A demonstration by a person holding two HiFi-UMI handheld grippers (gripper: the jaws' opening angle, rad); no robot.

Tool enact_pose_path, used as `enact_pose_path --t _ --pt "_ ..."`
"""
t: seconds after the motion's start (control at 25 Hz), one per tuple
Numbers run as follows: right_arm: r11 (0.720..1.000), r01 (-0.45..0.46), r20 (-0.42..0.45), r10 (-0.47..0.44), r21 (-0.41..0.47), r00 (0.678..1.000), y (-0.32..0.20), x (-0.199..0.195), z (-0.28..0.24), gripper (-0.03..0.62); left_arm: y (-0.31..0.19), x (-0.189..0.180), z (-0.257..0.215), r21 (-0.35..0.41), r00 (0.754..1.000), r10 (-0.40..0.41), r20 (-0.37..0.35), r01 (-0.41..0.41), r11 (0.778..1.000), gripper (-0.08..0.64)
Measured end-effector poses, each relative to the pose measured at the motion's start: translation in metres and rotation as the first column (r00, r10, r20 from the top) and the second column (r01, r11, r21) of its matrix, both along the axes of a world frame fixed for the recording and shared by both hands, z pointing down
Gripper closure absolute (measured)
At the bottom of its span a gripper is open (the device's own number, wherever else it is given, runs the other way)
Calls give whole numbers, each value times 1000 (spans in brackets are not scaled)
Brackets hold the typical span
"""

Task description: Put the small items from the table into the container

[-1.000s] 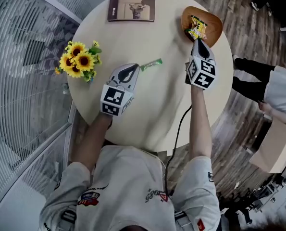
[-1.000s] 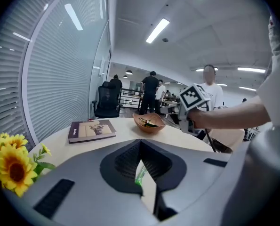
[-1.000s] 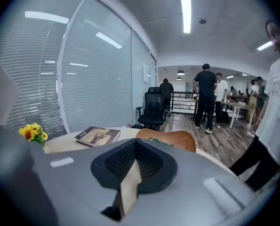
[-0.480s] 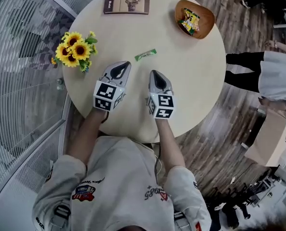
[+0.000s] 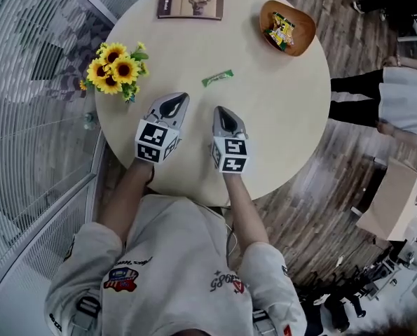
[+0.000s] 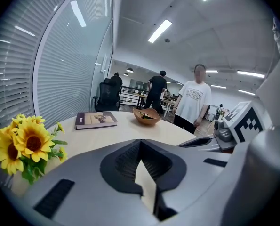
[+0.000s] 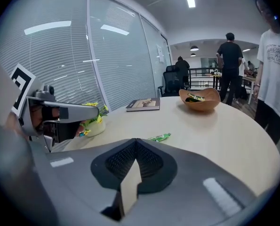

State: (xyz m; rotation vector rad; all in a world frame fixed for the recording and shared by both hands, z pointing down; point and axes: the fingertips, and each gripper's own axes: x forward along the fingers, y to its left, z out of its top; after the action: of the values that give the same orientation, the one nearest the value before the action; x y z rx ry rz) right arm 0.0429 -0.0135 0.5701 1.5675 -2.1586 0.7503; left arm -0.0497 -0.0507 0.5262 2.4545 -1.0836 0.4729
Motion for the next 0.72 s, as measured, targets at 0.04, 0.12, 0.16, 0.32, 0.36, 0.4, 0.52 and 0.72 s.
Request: enact_pose_path --t 0.04,0.12,0.16,0.32,0.36,0.4,0.52,0.72 --pt "1000 -10 0 10 -4 1000 -1 -3 2 591 1 -3 1 -3 1000 2 3 -2 1000 554" --pt "999 -44 5 45 -17 999 -5 -8 9 591 2 -10 2 -6 1000 10 7 -10 1000 554" --pt "997 -69 6 69 -25 998 -9 -9 13 591 1 -11 2 -4 1000 16 6 -16 1000 554" --pt "980 -192 0 192 -44 981 -33 -10 30 589 -6 -16 0 2 999 46 -6 -46 999 554" --pt "973 -225 4 226 -49 974 -41 -10 35 589 -7 -17 0 0 998 57 -9 -57 998 554" --pt "963 -262 10 263 -56 965 -48 -10 40 574 -8 -18 0 -2 998 69 -11 -69 998 554" --pt "926 -370 17 372 -79 928 -70 -4 58 444 -9 -20 0 -7 994 111 -15 -111 994 554" --pt "874 -474 -27 474 -105 880 -93 2 79 364 -10 -25 3 -18 988 152 -22 -152 988 554"
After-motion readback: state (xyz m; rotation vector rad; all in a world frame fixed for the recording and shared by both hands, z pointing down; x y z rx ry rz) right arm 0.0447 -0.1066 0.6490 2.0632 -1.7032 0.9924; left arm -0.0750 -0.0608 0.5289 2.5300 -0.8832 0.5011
